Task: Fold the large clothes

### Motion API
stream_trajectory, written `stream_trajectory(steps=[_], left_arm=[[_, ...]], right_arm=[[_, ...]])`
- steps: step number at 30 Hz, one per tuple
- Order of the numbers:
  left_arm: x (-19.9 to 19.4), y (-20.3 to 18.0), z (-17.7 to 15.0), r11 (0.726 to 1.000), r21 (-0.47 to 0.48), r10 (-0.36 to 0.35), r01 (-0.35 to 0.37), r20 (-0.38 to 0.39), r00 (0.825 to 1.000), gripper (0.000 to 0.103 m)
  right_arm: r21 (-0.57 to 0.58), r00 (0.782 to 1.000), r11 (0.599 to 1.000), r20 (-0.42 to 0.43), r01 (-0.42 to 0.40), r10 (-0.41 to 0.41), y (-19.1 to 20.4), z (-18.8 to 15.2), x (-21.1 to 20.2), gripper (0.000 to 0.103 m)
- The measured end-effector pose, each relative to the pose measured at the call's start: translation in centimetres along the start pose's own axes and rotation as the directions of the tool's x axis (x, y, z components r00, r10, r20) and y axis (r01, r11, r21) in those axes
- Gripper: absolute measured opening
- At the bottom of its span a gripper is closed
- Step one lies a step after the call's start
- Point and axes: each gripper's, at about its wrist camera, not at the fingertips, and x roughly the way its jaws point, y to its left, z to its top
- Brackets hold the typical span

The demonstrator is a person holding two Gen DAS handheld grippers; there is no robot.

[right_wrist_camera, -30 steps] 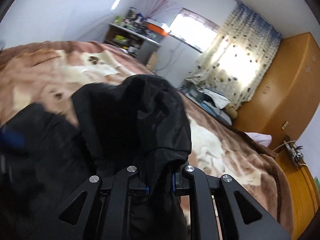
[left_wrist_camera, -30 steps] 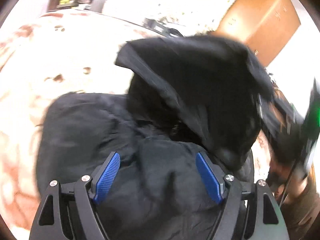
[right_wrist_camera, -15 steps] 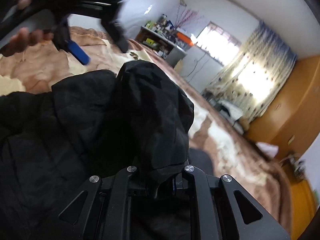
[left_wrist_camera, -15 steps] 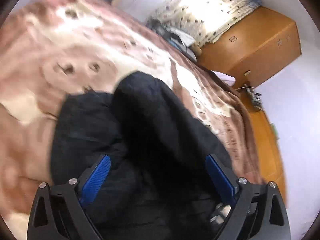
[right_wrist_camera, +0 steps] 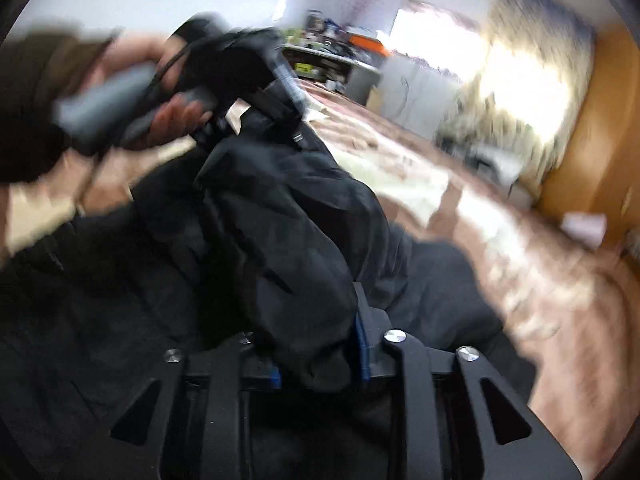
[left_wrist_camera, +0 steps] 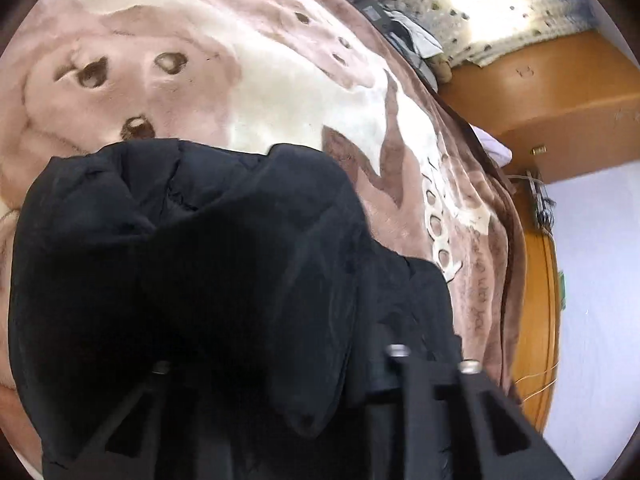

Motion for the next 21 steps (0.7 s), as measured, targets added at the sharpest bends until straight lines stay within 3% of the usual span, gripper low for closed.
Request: stream_trajectory(steps=[2, 4, 5, 6, 8, 9, 10, 11, 12, 13, 14, 16, 19, 21], left_arm=[[-0.3, -0.2, 0.1, 1.000, 0.026, 0.003, -0.003, 0.009, 1.000, 0.016], [-0.7, -0.3, 0.4, 0.999, 0.024, -0.024, 0.023, 0.017, 1.000, 0.016], [-1.3, -0.1, 0.3, 0.999, 0.020, -0.031, 0.031, 0.018, 0.999, 0.016], [-1.7, 0.1, 0.5, 0.999, 0.005, -0.038, 0.038, 0.026, 0.999, 0.016], [-2.2, 0.5, 0.8, 0.998, -0.020, -0.067, 0.067, 0.027, 0.997, 0.016], [-2.3, 0.6, 0.9, 0.997, -0.025, -0.067, 0.068, 0.029, 0.997, 0.016], [-2.3, 0.6, 1.0, 0.997, -0.023, -0.071, 0.071, 0.027, 0.997, 0.016], [-2.3, 0.3, 1.0, 0.998, -0.008, -0.064, 0.064, 0.022, 0.998, 0.016], [-2.4, 0.2, 0.9, 0.999, 0.004, -0.052, 0.052, 0.024, 0.998, 0.016], [-2.4, 0.1, 0.9, 0.999, 0.007, -0.051, 0.051, 0.026, 0.998, 0.016], [-2.4, 0.0, 0.9, 0.998, 0.006, -0.056, 0.056, 0.024, 0.998, 0.016], [-2.5, 0.0, 0.8, 0.999, 0.007, -0.053, 0.053, 0.022, 0.998, 0.016], [-2.6, -0.4, 0.8, 0.999, 0.044, -0.023, 0.022, 0.024, 0.999, 0.016], [-2.6, -0.6, 0.9, 0.998, 0.055, -0.023, 0.022, 0.021, 1.000, 0.016]], right_arm=[[0.198, 0.990, 0.970, 0.018, -0.138, 0.137, -2.9, -0.3, -1.4, 0.037], [0.428, 0.964, 0.865, 0.072, -0.262, 0.257, -6.5, -1.1, -2.3, 0.056], [0.546, 0.940, 0.770, 0.109, -0.329, 0.324, -8.5, -1.8, -2.4, 0.062], [0.668, 0.917, 0.646, 0.148, -0.369, 0.370, -10.7, -3.0, -2.4, 0.073], [0.771, 0.923, 0.545, 0.141, -0.330, 0.359, -12.8, -4.3, -2.2, 0.074], [0.792, 0.925, 0.525, 0.124, -0.310, 0.359, -13.3, -4.8, -2.0, 0.074], [0.803, 0.913, 0.498, 0.134, -0.328, 0.386, -13.6, -5.1, -1.5, 0.074], [0.821, 0.892, 0.446, 0.157, -0.356, 0.423, -13.8, -5.4, -0.8, 0.074], [0.845, 0.873, 0.380, 0.186, -0.377, 0.451, -14.2, -5.7, -0.1, 0.076], [0.884, 0.857, 0.272, 0.226, -0.380, 0.464, -14.8, -6.2, 1.4, 0.079], [0.904, 0.860, 0.228, 0.230, -0.362, 0.455, -15.3, -6.4, 2.5, 0.079], [0.924, 0.875, 0.186, 0.230, -0.334, 0.427, -16.2, -6.1, 4.3, 0.079], [0.948, 0.897, 0.174, 0.177, -0.266, 0.406, -17.0, -4.7, 6.9, 0.079], [0.953, 0.911, 0.239, 0.075, -0.185, 0.406, -17.8, -2.8, 8.6, 0.079]])
